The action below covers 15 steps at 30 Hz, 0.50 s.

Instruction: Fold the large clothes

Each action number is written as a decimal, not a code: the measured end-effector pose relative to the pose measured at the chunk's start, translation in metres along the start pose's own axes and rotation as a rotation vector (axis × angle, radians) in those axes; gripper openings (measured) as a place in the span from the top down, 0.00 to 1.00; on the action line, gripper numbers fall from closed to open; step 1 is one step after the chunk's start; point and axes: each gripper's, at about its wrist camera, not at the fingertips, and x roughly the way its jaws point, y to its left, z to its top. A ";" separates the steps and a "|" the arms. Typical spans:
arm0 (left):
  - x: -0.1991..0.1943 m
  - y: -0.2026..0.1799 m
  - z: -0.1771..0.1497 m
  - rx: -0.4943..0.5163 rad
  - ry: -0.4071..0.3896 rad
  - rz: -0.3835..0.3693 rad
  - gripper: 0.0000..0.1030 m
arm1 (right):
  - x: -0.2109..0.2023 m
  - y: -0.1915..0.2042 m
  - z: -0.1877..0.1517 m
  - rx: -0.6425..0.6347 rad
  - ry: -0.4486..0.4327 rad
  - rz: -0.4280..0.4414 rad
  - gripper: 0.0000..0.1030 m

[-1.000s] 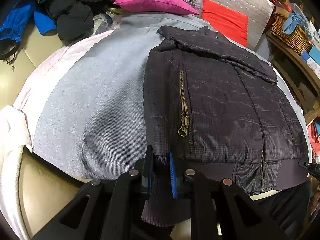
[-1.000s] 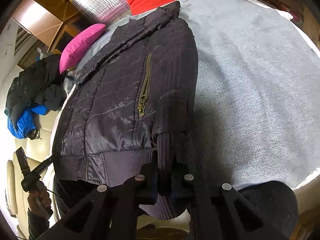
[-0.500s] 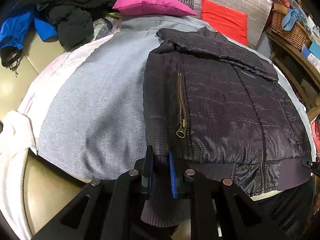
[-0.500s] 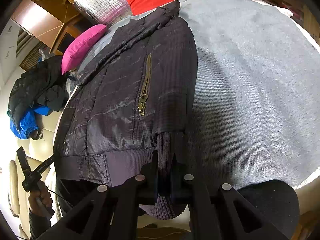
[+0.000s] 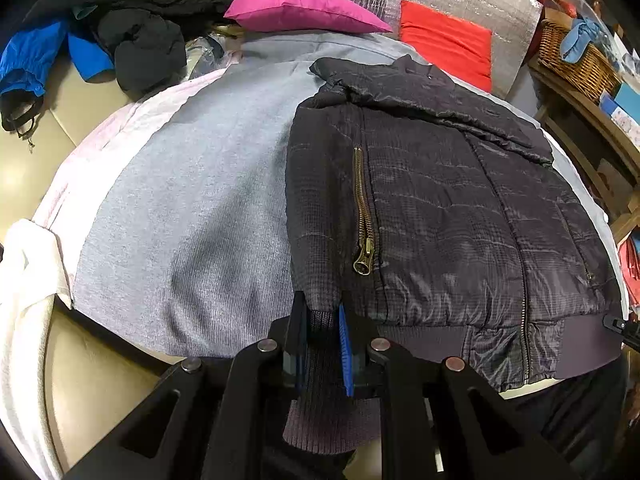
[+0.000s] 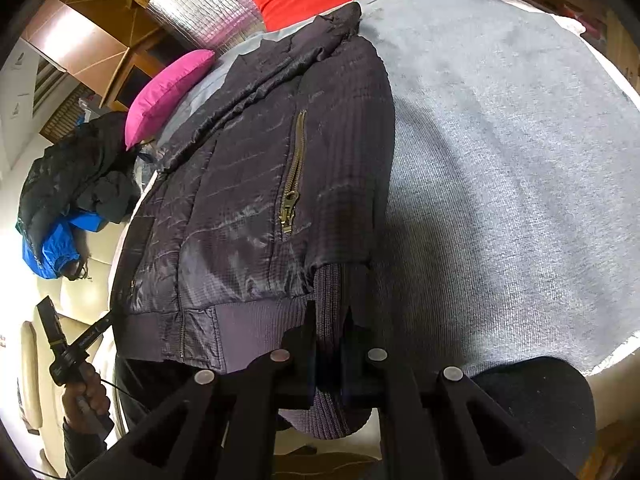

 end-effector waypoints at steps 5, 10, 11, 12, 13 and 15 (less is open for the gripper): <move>-0.001 0.000 0.000 0.003 0.001 -0.003 0.86 | -0.001 -0.002 0.001 0.006 0.001 0.014 0.91; -0.004 0.001 0.001 0.005 -0.002 -0.012 0.86 | -0.002 -0.005 0.003 0.012 -0.001 0.033 0.91; -0.005 0.002 0.001 0.006 -0.001 -0.015 0.86 | -0.002 -0.005 0.003 0.012 0.000 0.036 0.91; -0.005 0.002 0.001 0.008 -0.001 -0.015 0.86 | -0.002 -0.006 0.003 0.011 0.000 0.038 0.91; -0.006 0.002 0.001 0.010 -0.002 -0.016 0.86 | -0.003 -0.006 0.004 0.010 0.000 0.040 0.91; -0.007 0.003 0.000 0.011 0.000 -0.020 0.86 | -0.004 -0.007 0.004 0.010 -0.001 0.043 0.91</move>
